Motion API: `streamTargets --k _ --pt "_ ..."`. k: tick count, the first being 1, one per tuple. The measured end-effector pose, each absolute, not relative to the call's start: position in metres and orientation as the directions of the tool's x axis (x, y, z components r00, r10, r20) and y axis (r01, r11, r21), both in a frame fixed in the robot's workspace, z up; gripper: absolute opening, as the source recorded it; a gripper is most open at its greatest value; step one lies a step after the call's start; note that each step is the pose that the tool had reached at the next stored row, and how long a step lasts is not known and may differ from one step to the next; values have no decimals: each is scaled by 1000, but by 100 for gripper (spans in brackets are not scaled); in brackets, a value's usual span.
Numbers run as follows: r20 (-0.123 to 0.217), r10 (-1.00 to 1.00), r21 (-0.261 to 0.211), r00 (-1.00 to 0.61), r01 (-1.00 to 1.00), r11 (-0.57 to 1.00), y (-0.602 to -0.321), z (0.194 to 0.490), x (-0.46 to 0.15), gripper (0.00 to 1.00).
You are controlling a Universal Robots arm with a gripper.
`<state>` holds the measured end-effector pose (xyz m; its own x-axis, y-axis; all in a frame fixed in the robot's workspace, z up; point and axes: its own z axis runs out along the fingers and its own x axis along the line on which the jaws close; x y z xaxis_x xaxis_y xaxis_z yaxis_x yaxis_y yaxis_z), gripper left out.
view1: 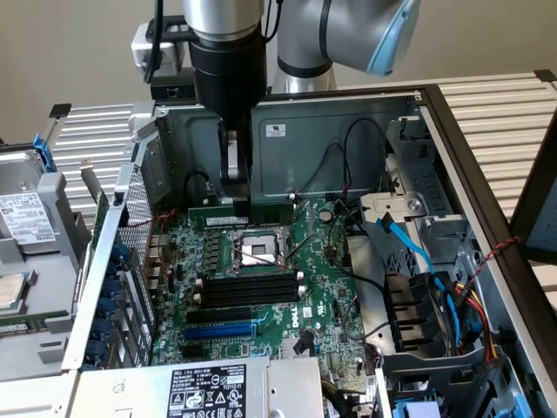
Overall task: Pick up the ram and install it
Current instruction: 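Insert the ram into the slot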
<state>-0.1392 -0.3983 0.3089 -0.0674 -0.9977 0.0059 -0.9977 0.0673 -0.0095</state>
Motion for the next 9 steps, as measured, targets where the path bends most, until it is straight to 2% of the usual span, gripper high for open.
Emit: streamTargets --k 9 --pt "6 -995 -9 -102 -995 102 -402 293 -139 12"
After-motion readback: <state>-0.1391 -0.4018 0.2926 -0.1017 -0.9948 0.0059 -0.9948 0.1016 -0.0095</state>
